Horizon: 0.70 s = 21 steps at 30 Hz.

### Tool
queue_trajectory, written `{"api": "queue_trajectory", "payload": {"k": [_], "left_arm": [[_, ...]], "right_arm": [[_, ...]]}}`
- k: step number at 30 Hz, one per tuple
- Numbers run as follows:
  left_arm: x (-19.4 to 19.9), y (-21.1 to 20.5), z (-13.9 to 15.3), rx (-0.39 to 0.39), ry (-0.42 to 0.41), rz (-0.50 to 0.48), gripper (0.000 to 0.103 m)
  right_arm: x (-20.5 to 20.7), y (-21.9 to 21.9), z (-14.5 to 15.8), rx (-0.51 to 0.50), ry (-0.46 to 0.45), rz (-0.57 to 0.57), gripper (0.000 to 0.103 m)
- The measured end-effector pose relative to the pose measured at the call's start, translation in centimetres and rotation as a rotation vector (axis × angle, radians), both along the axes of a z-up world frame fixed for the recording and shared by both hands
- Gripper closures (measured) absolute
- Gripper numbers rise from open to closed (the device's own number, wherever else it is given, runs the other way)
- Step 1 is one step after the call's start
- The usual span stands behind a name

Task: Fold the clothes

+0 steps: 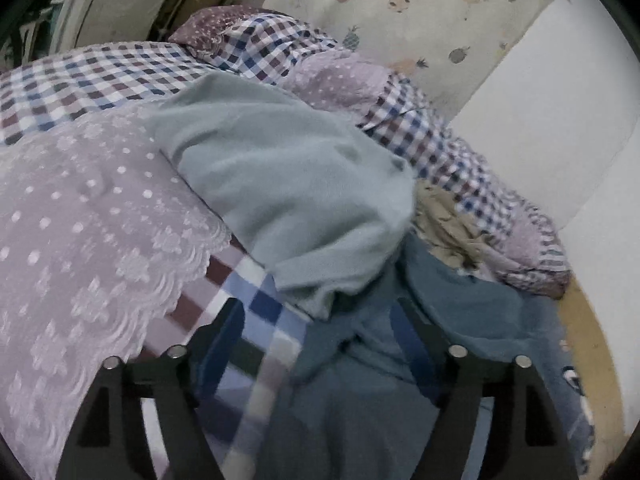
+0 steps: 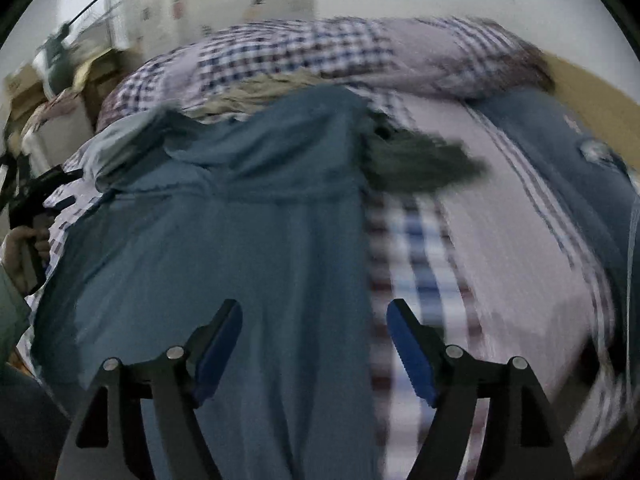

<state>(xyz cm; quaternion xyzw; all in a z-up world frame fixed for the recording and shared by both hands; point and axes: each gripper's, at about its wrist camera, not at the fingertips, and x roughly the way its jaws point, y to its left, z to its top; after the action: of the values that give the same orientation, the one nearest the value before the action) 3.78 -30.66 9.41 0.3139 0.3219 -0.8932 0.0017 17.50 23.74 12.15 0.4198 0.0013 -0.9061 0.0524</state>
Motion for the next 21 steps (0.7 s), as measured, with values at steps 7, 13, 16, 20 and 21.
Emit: {"api": "queue_trajectory", "payload": {"k": [7,13,16,20,21], "left_arm": [[8.9,1.7,2.6,-0.177,0.105,-0.073,0.017],[15.6,1.2,1.6,-0.231,0.017,-0.028,0.017],[19.0,0.1,1.4,-0.182,0.014,0.02,0.017],[22.7,-1.1,0.6,-0.098,-0.014,0.07,0.017],[23.4,-1.3,0.3,-0.081,-0.029,0.077,0.017]], "right_arm": [[9.4,3.3,-1.7,-0.181,0.103,-0.174,0.022],[11.4,2.1,-1.7,-0.13,0.159,-0.14,0.022],[12.1,0.5,-1.6,-0.104,0.182,-0.09,0.022],[12.8,-2.1,-1.1,-0.1,0.214,0.006,0.022],[12.8,-2.7,-1.0,-0.1,0.218,0.021,0.022]]}}
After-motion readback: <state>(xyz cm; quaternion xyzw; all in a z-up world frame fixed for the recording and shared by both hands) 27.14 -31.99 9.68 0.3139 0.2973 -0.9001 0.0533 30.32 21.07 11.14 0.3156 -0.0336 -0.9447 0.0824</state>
